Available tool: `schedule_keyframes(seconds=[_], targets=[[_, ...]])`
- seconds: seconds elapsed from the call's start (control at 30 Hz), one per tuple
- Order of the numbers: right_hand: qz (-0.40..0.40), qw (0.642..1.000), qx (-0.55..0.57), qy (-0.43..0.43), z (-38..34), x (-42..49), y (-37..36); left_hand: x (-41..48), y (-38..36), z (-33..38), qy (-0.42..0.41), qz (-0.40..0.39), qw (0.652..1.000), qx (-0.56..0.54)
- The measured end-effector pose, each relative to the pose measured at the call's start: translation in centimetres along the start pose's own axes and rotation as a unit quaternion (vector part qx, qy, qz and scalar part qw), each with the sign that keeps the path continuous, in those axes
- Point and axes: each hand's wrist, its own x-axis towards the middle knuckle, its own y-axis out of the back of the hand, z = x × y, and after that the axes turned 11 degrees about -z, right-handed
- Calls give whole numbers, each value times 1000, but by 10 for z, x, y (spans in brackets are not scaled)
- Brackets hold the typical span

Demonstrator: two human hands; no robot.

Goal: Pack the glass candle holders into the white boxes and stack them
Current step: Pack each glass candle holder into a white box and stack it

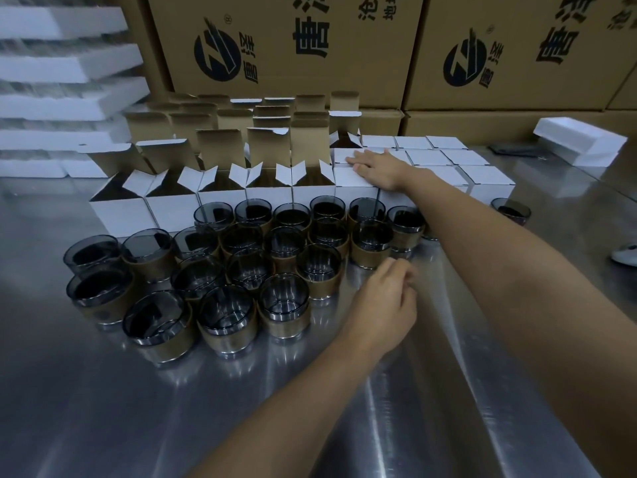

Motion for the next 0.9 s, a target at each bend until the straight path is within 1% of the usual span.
schedule_keyframes(seconds=[0.2,0.23,0.33,0.37,0.4,0.6,0.77,0.9], targets=[[-5,1000,30,-1,-2,-2,2,5,5,-2,70,42,995,-63],[6,999,47,-1,-2,0,4,5,5,-2,74,45,994,-67],[105,989,102,-26,1,7,8,5,5,0,80,48,993,-78],[127,987,96,-36,-1,11,8,5,5,0,83,48,992,-79],[133,987,82,-44,-3,16,9,5,6,1,84,48,992,-79],[69,992,31,-104,-16,50,8,6,3,-3,78,50,994,-61],[68,985,44,-155,-25,64,6,7,3,-3,69,48,994,-65],[63,981,52,-178,-25,66,6,8,3,-2,79,44,993,-71]])
